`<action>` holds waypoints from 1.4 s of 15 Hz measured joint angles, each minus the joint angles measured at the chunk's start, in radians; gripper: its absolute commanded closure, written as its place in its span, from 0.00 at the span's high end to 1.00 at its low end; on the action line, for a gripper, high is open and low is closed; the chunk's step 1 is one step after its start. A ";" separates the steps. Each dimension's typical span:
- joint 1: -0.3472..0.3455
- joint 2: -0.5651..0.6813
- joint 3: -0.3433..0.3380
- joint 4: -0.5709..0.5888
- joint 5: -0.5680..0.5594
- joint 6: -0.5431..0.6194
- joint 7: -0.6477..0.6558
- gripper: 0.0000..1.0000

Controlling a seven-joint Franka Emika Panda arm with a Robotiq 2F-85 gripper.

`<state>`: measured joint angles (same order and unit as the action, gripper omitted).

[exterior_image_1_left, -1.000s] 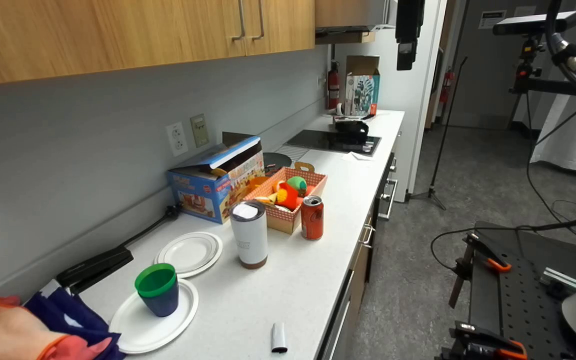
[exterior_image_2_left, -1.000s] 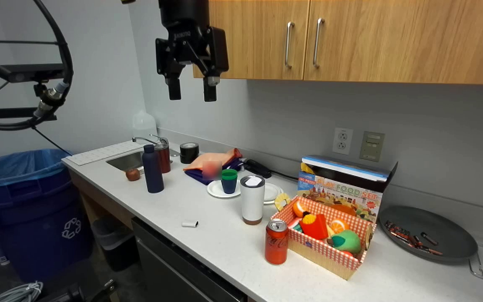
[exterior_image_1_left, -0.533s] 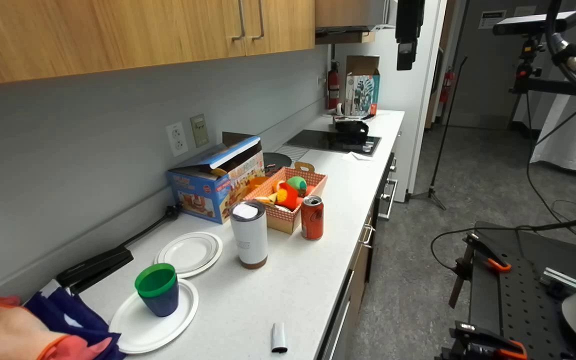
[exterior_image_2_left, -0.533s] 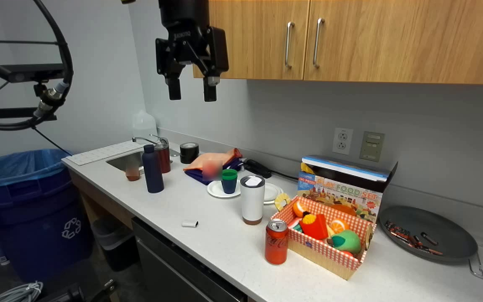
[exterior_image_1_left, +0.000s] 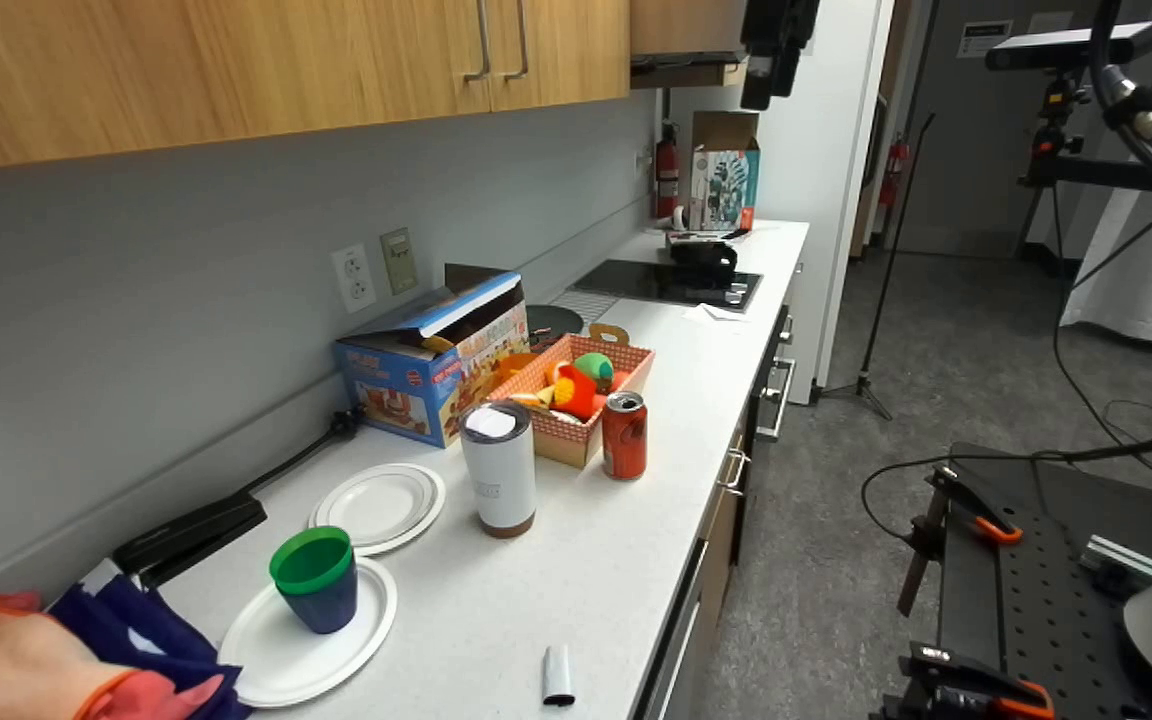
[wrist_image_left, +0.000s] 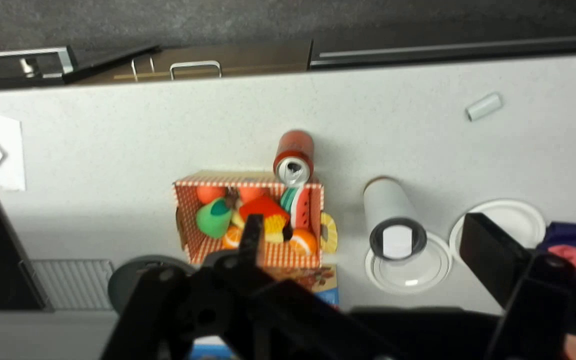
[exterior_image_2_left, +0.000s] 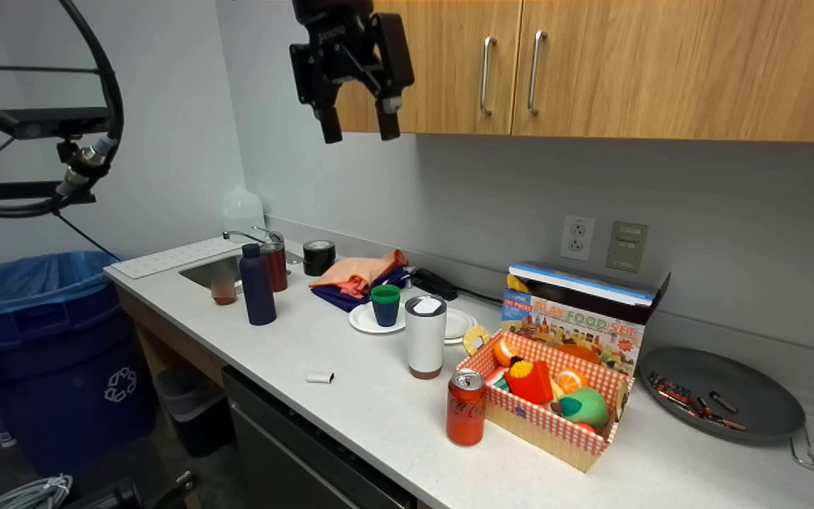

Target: Open the right door of the cabinet

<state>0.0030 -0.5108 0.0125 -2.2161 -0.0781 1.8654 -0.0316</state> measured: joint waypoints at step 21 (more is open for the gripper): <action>-0.047 0.384 0.024 0.357 -0.222 0.511 0.226 1.00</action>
<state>-0.0436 -0.1265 0.0365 -1.8596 -0.3005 2.3760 0.1946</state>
